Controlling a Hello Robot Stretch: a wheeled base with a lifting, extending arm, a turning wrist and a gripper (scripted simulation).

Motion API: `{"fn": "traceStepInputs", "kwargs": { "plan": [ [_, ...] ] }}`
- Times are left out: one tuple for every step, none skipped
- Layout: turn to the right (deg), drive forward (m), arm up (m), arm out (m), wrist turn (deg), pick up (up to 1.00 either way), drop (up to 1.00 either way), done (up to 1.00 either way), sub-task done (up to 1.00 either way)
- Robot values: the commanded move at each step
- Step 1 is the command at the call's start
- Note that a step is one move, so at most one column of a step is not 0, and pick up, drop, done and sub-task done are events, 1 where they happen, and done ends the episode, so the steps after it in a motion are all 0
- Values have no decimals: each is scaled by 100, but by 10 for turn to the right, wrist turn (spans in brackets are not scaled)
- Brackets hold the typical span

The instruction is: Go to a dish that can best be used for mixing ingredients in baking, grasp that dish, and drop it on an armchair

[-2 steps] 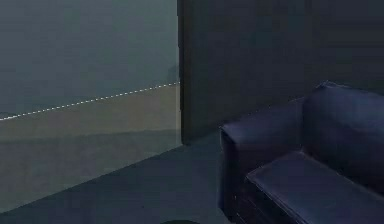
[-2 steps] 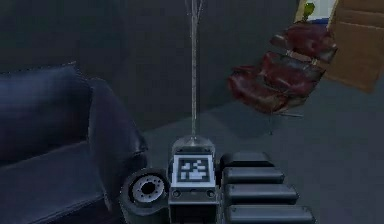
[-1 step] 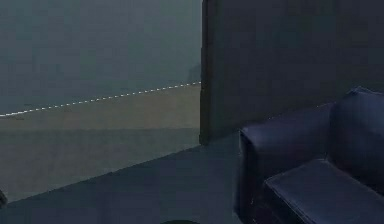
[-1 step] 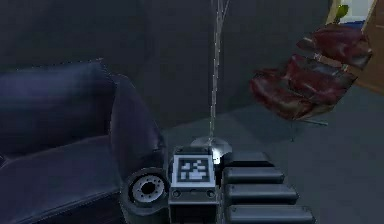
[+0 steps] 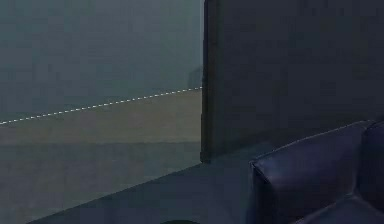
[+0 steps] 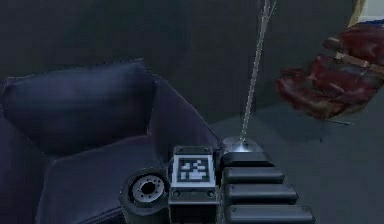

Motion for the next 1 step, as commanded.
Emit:
{"fn": "traceStepInputs", "kwargs": {
  "plan": [
    [390,0,0,0,0,0,0,0,0]
  ]
}}
